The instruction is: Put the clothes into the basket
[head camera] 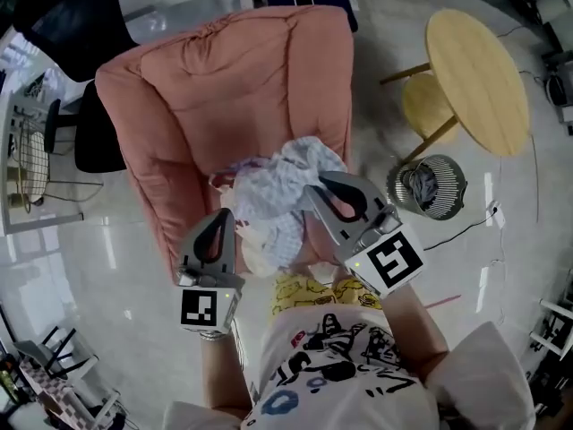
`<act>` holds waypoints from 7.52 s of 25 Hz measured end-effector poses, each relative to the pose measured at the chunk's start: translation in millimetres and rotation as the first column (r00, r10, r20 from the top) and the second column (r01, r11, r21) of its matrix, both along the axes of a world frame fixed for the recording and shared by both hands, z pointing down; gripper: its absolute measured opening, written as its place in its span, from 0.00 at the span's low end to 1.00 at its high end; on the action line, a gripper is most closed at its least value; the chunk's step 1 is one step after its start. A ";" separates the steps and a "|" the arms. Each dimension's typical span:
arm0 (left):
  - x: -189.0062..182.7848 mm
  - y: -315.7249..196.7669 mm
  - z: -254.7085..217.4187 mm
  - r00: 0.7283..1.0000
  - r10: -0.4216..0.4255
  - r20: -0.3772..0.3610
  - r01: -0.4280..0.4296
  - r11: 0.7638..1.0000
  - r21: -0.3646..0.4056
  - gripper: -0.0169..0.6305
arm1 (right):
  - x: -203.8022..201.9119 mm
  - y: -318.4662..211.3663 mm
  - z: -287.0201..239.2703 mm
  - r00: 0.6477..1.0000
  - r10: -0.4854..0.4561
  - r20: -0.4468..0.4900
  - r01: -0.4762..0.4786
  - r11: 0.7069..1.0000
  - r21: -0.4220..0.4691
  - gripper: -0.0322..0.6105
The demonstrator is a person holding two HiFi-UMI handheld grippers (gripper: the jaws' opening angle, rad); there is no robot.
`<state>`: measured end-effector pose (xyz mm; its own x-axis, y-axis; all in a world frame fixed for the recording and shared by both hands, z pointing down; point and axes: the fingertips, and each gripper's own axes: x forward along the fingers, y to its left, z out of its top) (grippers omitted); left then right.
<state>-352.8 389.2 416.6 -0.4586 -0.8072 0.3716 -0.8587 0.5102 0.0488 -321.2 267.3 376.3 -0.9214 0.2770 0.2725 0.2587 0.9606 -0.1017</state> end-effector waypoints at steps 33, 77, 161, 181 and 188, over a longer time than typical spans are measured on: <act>215.6 -215.7 -167.2 0.852 0.457 0.256 -0.507 0.841 0.188 0.05 | 389.7 -233.0 -237.4 0.737 0.557 0.383 -0.634 0.766 0.104 0.11; 330.2 -520.9 -153.3 0.566 0.793 0.224 -0.824 0.549 0.140 0.05 | 600.3 -460.8 -246.3 0.354 0.851 0.388 -0.918 0.235 0.321 0.11; 391.8 -594.3 228.3 0.832 0.371 -0.413 -0.392 0.919 0.034 0.05 | 458.8 -564.0 362.6 0.774 0.436 -0.460 -0.496 0.868 -0.012 0.11; 370.0 -610.5 213.0 0.827 0.423 -0.371 -0.393 0.906 0.157 0.05 | 462.4 -567.9 359.8 0.727 0.521 -0.446 -0.584 0.812 -0.003 0.32; 360.3 -626.9 154.0 0.822 0.507 -0.259 -0.472 0.861 0.189 0.05 | 437.2 -591.8 268.8 0.757 0.582 -0.297 -0.603 0.798 0.025 0.12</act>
